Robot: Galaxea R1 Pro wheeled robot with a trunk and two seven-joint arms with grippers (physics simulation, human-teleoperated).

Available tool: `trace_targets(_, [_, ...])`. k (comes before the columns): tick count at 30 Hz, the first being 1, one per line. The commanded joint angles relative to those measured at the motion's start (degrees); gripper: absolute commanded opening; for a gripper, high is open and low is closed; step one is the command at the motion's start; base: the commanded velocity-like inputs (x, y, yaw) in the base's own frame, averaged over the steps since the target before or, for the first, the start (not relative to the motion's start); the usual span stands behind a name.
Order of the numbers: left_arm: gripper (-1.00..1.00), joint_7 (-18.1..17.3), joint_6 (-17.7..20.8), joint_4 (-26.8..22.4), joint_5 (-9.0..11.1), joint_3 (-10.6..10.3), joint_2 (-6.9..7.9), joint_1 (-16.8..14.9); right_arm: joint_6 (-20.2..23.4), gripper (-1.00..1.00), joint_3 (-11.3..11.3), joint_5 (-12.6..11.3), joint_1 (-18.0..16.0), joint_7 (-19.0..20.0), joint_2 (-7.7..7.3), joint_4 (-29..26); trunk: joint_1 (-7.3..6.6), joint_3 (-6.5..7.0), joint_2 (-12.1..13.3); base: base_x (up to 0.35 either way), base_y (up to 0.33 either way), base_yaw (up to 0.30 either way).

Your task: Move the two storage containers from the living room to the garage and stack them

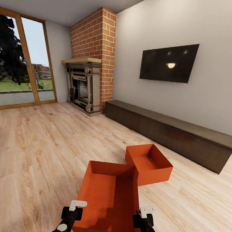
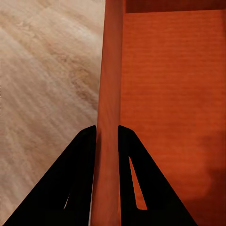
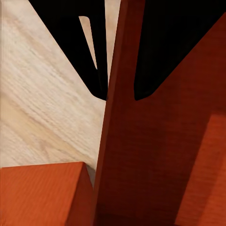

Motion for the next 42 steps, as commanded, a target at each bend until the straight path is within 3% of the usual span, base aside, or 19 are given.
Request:
trace_targets(1, [-1.0,0.45,0.03,0.13,0.41,-0.06,-0.01,-0.01,-0.04,-1.0,-1.23,0.73,-0.06,-0.6,0.02,-0.15,-0.24,0.13,0.39,0.0,0.0,0.0])
trace_targets(42, [-1.0,0.44,0.03,0.13,0.41,-0.14,-0.09,-0.01,-0.05,-1.0,-1.23,0.73,-0.06,-0.6,0.02,-0.15,-9.24,7.49,16.84,0.0,0.0,0.0])
